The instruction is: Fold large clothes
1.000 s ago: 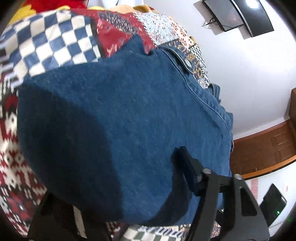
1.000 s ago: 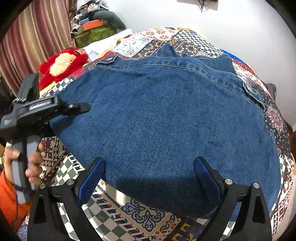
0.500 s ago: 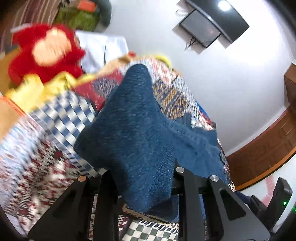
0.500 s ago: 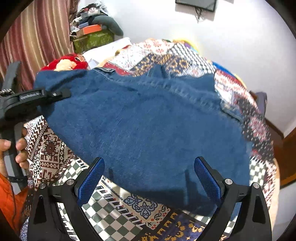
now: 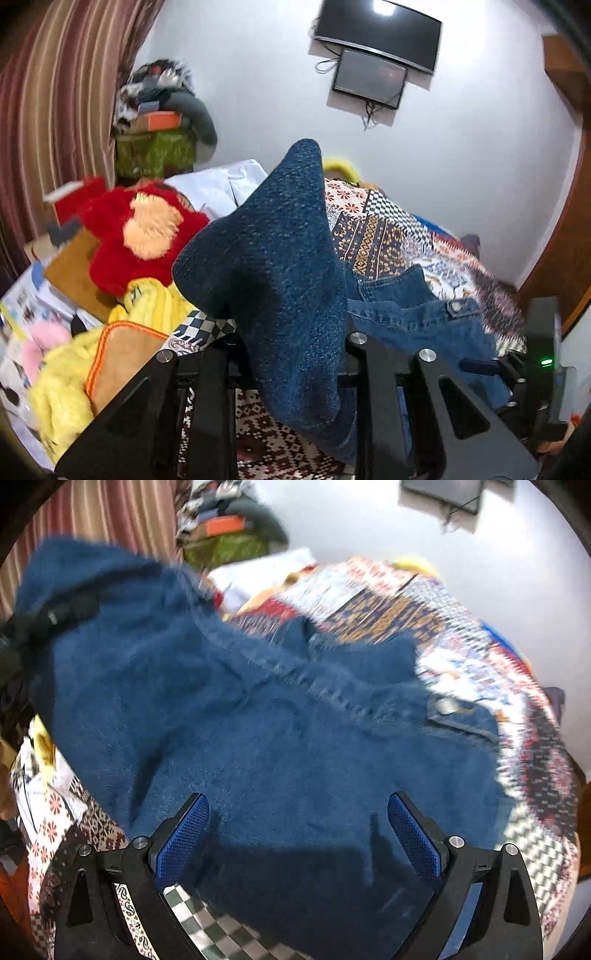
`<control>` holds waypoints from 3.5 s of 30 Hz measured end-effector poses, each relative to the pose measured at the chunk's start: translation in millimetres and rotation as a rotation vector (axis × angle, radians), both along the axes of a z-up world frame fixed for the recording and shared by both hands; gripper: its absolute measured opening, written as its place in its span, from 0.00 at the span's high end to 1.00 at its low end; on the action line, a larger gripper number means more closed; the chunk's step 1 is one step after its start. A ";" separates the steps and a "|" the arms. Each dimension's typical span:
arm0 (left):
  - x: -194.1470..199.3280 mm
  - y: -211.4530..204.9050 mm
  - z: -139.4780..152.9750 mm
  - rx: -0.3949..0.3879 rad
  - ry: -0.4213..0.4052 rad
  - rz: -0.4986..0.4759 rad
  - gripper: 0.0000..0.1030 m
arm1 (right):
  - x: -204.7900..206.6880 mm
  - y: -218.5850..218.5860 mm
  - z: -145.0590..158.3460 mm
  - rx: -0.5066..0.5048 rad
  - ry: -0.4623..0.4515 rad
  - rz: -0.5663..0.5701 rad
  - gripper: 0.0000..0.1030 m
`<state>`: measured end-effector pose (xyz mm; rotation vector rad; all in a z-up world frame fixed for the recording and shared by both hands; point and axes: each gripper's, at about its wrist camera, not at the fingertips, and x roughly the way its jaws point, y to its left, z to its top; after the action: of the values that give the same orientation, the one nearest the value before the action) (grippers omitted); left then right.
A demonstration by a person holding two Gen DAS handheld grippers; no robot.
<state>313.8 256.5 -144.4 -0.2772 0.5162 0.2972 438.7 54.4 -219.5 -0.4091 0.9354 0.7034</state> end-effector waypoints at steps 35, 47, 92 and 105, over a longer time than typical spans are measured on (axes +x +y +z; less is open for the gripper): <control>49.1 -296.0 -63.6 0.344 0.247 -0.688 0.80 | -32.0 -284.5 39.4 0.173 0.101 -0.493 0.03; 26.8 -284.2 -69.2 0.214 0.355 -0.717 0.38 | -58.0 -286.5 55.3 0.198 0.085 -0.495 0.03; 8.7 -100.6 -75.2 0.079 0.422 -0.398 0.00 | -7.9 -236.7 10.1 0.085 0.118 -0.402 0.03; 47.7 -93.1 -34.1 0.151 0.330 -0.395 0.00 | 8.6 -220.5 61.5 0.218 0.097 -0.366 0.03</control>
<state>361.5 163.3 -178.5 0.0257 0.8543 -0.0056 447.3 -166.1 -158.0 -0.0078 0.9804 0.4855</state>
